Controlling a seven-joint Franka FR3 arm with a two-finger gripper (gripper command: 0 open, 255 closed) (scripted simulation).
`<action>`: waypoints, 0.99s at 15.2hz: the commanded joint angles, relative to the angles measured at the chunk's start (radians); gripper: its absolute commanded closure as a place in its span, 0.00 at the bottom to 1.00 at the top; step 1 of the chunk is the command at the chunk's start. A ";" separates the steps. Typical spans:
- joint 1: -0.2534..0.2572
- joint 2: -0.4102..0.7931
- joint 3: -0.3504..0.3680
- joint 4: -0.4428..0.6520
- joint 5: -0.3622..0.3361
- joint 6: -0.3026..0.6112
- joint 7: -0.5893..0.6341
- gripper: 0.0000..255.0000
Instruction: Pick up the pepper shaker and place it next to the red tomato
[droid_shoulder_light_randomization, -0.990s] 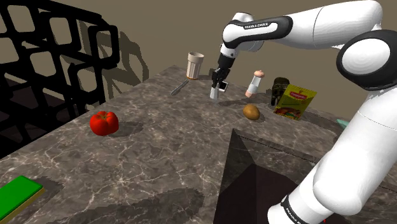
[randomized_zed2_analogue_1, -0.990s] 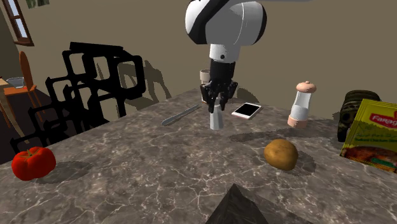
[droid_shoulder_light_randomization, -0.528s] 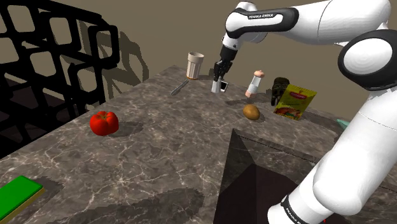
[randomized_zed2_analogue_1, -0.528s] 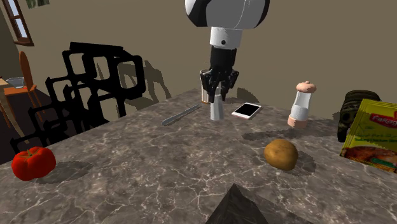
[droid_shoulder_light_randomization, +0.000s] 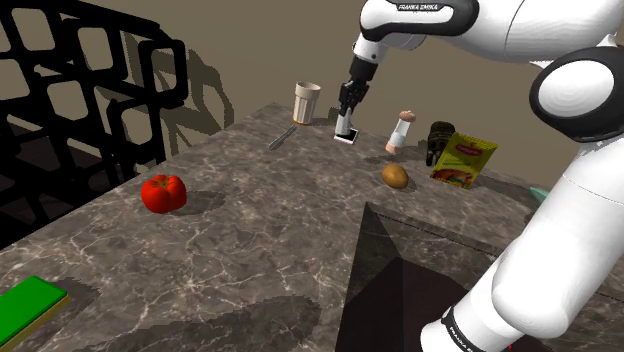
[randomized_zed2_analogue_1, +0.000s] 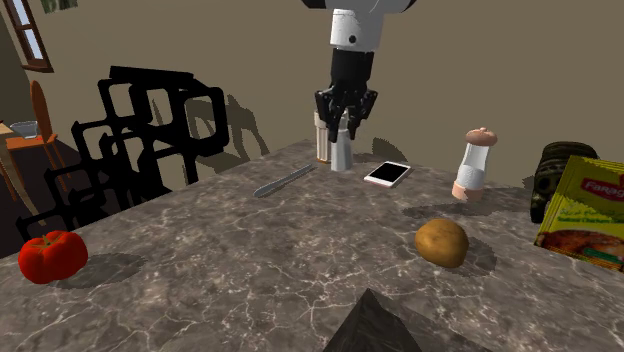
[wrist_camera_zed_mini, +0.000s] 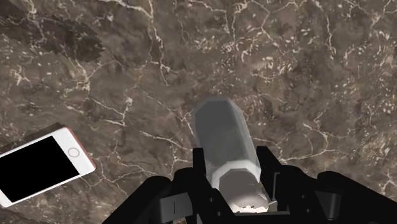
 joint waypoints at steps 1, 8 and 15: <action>-0.001 0.001 0.000 0.027 0.000 -0.027 0.001 1.00; -0.005 0.020 -0.002 0.147 0.003 -0.128 0.005 1.00; 0.076 -0.074 0.061 0.031 -0.028 -0.094 0.146 1.00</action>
